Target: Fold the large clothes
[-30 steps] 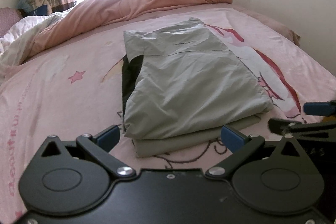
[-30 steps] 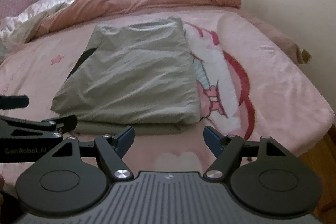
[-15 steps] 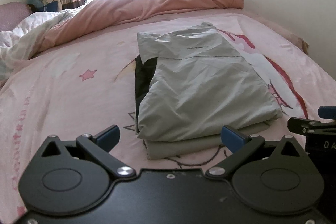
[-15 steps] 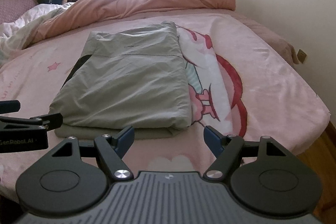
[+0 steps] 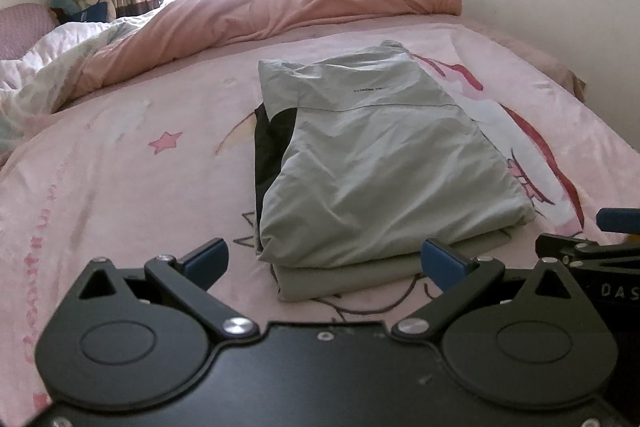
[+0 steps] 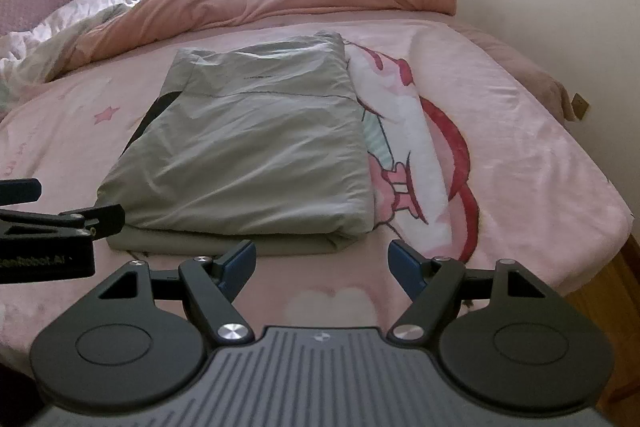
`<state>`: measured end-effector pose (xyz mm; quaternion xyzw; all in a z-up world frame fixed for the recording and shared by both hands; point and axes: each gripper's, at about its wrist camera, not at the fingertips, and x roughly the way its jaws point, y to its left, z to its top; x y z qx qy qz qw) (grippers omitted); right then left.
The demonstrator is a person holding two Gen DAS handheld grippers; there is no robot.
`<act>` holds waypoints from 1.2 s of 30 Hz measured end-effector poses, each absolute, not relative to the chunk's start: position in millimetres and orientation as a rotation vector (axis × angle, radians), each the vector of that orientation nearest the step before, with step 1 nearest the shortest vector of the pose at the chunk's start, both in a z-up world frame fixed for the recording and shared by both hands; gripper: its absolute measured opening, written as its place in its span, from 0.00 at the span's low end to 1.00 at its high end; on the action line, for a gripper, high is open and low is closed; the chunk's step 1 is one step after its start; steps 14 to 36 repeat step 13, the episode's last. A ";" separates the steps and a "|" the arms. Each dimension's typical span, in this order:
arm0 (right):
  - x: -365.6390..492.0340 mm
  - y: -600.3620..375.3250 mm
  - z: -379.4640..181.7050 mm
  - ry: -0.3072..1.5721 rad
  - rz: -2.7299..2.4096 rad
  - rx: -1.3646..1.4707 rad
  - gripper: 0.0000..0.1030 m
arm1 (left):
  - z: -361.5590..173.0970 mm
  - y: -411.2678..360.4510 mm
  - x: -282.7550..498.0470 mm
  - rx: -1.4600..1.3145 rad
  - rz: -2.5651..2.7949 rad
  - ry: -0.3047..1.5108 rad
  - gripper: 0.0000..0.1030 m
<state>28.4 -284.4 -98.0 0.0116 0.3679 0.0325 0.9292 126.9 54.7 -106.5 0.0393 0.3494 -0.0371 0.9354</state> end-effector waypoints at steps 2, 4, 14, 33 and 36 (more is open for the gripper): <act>30.1 -283.6 -99.0 0.758 0.065 0.013 0.86 | -106.8 55.8 127.3 0.071 -0.078 0.716 1.00; 30.8 -281.9 -100.1 0.762 0.064 0.005 0.86 | -108.2 56.4 128.5 0.070 -0.078 0.720 1.00; 32.1 -280.7 -102.4 0.771 0.068 0.004 0.86 | -112.4 55.3 127.4 0.098 -0.055 0.690 1.00; 32.1 -280.7 -102.4 0.771 0.068 0.004 0.86 | -112.4 55.3 127.4 0.098 -0.055 0.690 1.00; 32.1 -280.7 -102.4 0.771 0.068 0.004 0.86 | -112.4 55.3 127.4 0.098 -0.055 0.690 1.00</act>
